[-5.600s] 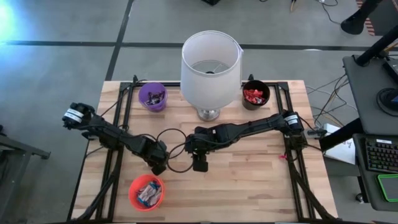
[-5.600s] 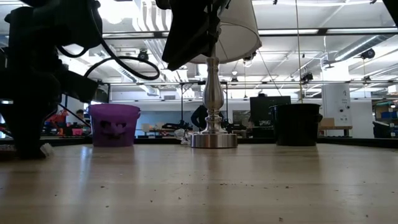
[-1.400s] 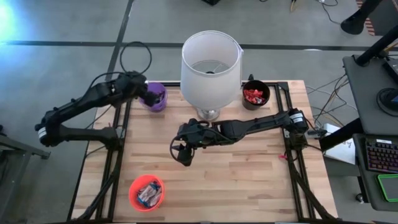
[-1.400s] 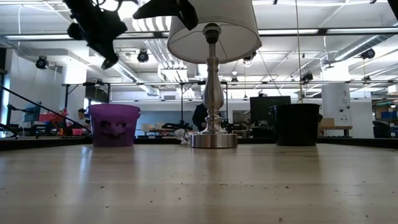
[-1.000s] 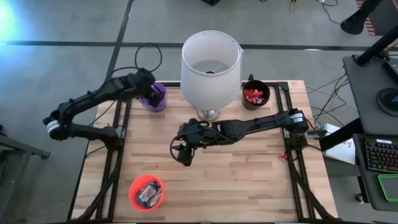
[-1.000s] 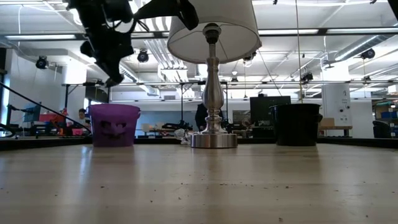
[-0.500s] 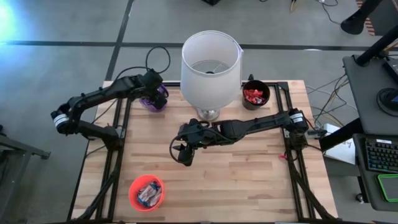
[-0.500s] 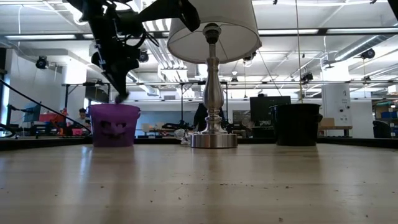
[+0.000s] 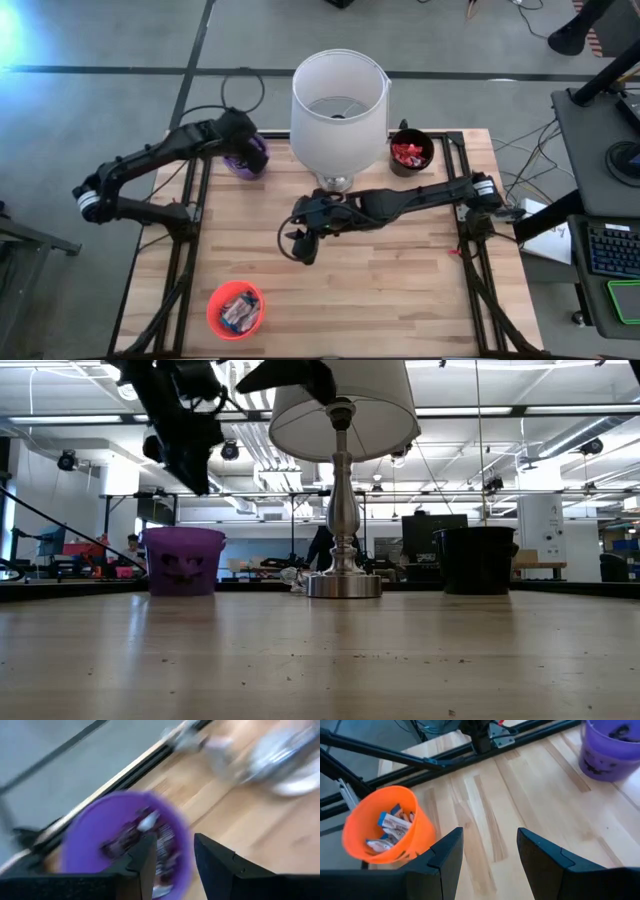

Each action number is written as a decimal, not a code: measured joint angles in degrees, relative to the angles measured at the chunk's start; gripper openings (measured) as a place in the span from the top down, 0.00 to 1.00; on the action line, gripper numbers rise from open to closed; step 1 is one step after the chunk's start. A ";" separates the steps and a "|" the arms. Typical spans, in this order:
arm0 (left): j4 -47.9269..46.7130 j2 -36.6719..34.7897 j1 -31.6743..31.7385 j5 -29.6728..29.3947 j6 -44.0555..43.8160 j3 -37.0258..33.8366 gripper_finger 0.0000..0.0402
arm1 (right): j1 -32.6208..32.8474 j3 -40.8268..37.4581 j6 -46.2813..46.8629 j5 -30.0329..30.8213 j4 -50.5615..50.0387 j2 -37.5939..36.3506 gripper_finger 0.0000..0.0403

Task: Organize candy in baskets
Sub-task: Return to Home Position

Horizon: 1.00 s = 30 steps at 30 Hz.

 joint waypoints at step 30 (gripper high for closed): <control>61.48 -1.84 -20.95 12.38 -8.21 -0.65 0.72 | 5.42 -0.68 -12.58 14.68 -12.97 -30.68 0.56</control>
